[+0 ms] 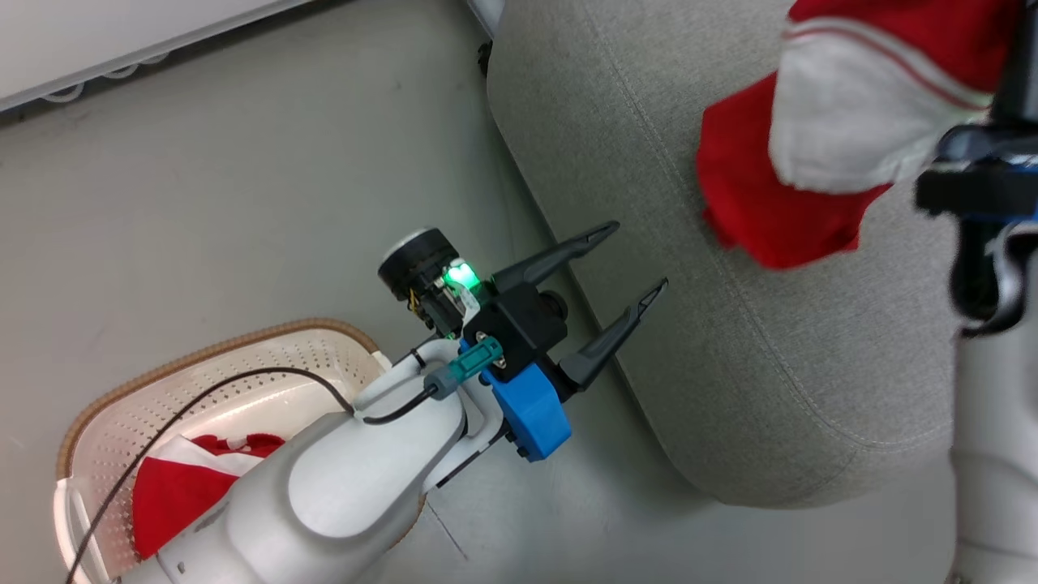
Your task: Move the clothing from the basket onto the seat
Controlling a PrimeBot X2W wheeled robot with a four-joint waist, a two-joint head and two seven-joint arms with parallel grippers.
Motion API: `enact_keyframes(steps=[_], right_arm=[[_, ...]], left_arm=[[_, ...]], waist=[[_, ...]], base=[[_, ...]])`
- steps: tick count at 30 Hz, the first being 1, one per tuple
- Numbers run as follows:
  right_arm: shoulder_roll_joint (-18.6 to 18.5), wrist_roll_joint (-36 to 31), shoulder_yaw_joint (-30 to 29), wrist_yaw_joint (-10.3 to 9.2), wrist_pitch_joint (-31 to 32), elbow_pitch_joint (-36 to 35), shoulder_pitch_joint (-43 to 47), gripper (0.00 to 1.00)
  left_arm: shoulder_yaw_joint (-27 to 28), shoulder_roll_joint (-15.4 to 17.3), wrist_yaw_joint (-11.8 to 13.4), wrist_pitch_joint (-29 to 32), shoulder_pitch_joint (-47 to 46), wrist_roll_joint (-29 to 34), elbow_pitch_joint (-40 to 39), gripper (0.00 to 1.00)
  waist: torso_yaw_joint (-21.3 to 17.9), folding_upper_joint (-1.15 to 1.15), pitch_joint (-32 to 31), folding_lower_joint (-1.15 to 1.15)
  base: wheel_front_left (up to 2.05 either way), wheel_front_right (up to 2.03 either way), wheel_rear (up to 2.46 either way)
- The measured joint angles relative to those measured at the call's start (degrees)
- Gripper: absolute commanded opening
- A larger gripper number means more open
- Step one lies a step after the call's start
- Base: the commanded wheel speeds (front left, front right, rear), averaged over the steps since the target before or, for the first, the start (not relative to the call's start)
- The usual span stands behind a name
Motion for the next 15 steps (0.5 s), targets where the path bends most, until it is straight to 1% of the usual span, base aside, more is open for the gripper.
enact_keyframes(steps=[3, 10, 15], right_arm=[[-3.3, -0.2, -2.9, 0.00, 0.0, -0.2, -6.1, 0.00], [-13.0, -1.3, -11.9, 0.00, 0.0, 1.8, -17.6, 0.00], [-18.4, -0.8, -16.2, 0.00, 0.0, 8.1, -23.6, 0.00]], left_arm=[[0.0, 1.2, 0.0, 1.0, -1.5, 0.5, -1.0, 1.00], [0.7, 4.0, -0.2, 3.5, -6.1, 2.1, -4.6, 1.00], [1.4, 6.1, -0.2, 4.9, -8.8, 3.1, -7.3, 1.00]], waist=[[0.6, 0.00, 2.8, 0.00], [2.4, 0.00, 10.6, 0.00], [3.7, 0.00, 16.5, 0.01]], base=[[0.00, 0.00, 0.00], [0.00, 0.00, 0.00], [0.00, 0.00, 0.00]])
